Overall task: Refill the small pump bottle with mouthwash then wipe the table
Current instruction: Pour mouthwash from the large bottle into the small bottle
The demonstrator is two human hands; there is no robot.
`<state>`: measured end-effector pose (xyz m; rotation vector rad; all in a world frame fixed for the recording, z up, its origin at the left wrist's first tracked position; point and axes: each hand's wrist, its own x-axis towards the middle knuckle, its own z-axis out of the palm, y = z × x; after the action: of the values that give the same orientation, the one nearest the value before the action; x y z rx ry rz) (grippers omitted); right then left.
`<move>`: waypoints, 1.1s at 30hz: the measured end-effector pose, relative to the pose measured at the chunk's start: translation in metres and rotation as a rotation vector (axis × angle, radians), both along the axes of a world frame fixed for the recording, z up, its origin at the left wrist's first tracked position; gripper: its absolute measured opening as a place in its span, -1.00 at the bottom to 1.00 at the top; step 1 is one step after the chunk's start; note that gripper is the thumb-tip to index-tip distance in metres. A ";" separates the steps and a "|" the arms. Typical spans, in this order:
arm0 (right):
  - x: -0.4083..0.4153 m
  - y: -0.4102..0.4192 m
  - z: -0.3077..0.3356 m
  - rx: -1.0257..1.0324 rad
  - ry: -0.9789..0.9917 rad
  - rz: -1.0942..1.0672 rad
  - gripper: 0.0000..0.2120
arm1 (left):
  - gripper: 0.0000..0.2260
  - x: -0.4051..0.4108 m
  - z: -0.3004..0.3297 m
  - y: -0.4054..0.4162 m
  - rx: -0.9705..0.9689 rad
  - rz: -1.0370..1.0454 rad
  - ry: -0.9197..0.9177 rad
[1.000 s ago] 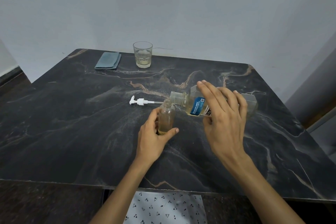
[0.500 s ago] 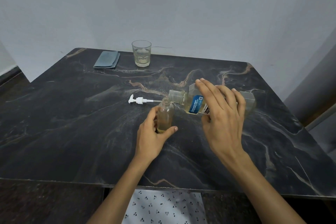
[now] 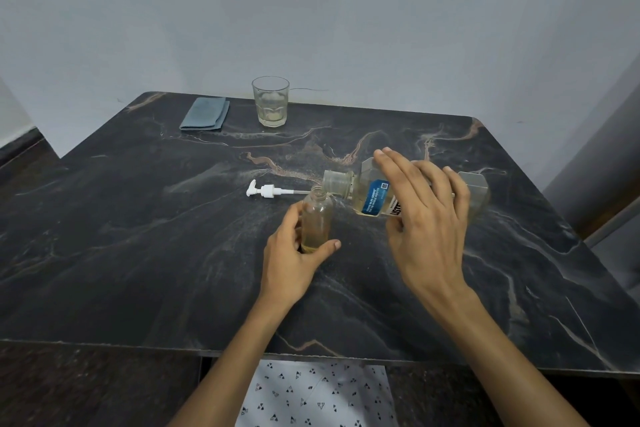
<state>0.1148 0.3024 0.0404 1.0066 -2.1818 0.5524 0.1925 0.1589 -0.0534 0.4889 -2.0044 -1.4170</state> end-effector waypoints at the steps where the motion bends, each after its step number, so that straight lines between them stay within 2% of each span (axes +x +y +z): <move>1: 0.000 0.000 0.000 0.001 0.000 -0.001 -0.17 | -0.46 0.000 0.000 0.000 0.002 0.001 0.000; 33: 0.001 0.000 0.002 0.006 -0.011 0.007 -0.18 | -0.48 0.001 0.001 0.001 0.013 -0.005 0.006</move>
<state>0.1156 0.3027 0.0422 1.0170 -2.1915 0.5556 0.1931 0.1594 -0.0526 0.4850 -1.9942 -1.4333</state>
